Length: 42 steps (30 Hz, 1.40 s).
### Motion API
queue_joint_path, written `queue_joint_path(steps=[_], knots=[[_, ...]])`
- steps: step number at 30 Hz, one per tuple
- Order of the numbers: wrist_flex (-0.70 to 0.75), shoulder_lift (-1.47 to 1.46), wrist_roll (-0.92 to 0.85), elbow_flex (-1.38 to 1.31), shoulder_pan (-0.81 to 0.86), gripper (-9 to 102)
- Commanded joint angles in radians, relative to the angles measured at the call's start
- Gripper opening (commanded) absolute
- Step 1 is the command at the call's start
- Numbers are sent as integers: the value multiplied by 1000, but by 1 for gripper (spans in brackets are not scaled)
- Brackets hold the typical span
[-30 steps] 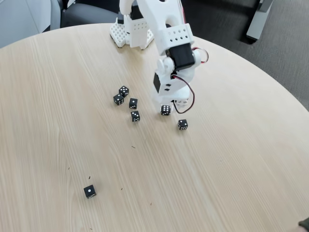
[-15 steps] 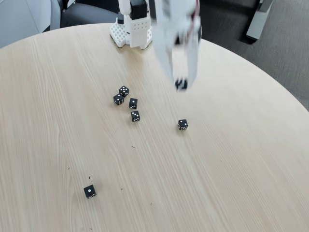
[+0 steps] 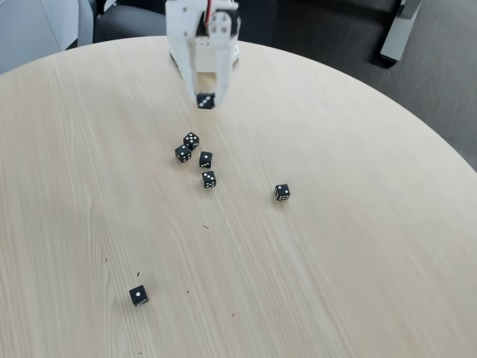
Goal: Pick up the dice with number 6
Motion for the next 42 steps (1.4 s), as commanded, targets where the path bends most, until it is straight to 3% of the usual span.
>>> queue_joint_path(steps=[1,17,24,42], knots=[[-15,92,-67,98,14,0],[-63,439,-400,609,28,0],[-57,445,-285,621,12,0],[-55,445,-230,621,11,0]])
